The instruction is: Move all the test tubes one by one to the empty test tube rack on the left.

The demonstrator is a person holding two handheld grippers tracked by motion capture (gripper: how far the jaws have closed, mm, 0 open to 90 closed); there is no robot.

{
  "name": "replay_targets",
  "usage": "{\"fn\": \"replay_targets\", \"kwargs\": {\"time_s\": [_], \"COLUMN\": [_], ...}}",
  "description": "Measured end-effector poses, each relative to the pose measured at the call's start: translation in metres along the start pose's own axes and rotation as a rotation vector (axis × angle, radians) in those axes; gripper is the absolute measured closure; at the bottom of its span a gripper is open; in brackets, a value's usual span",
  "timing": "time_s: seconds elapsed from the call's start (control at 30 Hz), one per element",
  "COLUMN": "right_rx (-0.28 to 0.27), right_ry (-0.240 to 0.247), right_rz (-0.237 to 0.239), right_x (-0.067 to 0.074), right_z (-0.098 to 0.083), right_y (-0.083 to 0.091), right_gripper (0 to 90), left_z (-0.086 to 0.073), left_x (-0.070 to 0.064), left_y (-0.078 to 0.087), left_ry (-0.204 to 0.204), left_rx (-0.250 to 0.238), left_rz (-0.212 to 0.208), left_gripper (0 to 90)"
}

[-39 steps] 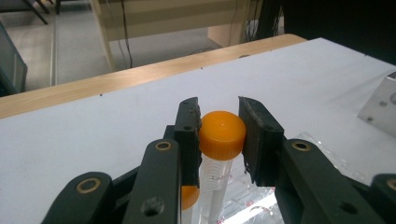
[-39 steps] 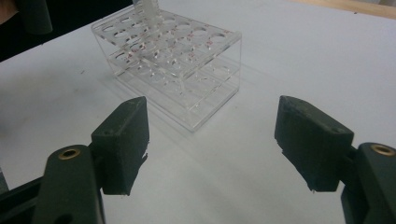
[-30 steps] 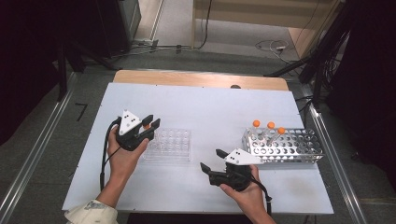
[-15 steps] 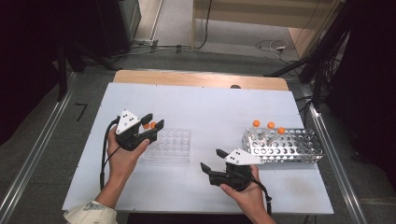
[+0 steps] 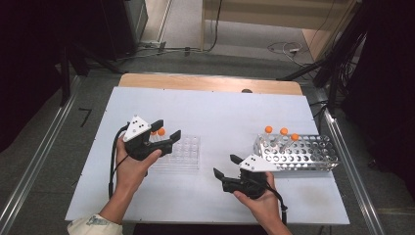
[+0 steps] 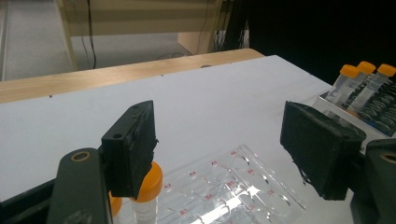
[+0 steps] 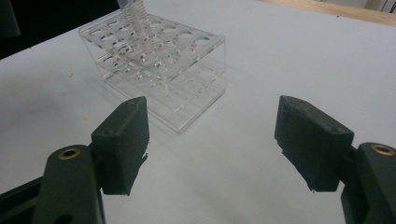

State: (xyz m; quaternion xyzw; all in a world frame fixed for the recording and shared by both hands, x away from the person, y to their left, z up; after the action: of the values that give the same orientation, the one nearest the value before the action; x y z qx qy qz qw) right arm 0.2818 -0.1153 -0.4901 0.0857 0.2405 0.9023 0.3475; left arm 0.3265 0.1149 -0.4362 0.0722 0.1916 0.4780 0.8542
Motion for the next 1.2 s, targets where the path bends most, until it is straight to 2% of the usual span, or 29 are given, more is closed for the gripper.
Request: {"fn": "replay_targets", "kwargs": {"time_s": [0.23,0.43,0.7,0.73,0.87,1.2], "right_rx": [-0.008,-0.021,-0.040,-0.040,-0.036,-0.061], "right_ry": [-0.007,-0.024,-0.048,-0.060,-0.054,-0.095], "right_rz": [-0.019,-0.050,-0.102,-0.123,-0.169,-0.244], "right_x": [-0.008,-0.020,-0.042,-0.050,-0.062,-0.091], "right_z": [0.000,0.001,0.000,-0.002,-0.007,-0.010], "right_y": [0.005,0.013,0.028,0.032,0.041,0.062], "right_gripper": [25.0,25.0,25.0,24.9,24.9,24.9], "left_z": [-0.005,-0.008,-0.011,-0.012,-0.014,-0.013], "left_x": [-0.006,-0.008,-0.011,-0.011,-0.011,-0.011], "left_y": [-0.002,-0.004,-0.006,-0.006,-0.006,-0.004], "left_ry": [-0.010,-0.017,-0.025,-0.026,-0.027,-0.030], "left_rx": [0.024,0.032,0.044,0.049,0.052,0.048], "left_rz": [-0.017,-0.019,-0.019,-0.021,-0.019,-0.016], "left_gripper": [25.4,22.9,22.6,22.7,22.6,21.7]}}
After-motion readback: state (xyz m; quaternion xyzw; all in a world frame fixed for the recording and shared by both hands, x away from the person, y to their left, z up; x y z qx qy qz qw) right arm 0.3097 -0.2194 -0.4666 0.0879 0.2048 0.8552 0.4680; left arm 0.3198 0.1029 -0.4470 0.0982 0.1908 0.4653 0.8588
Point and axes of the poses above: each handheld gripper's, and its own axes: y roughly backward along the jaws, z roughly out of its top, x roughly to its left, the point moved 7 cm from there along -y, roughly forward along the jaws, and after that the axes turned 6 degrees about y, right-handed, at the moved point
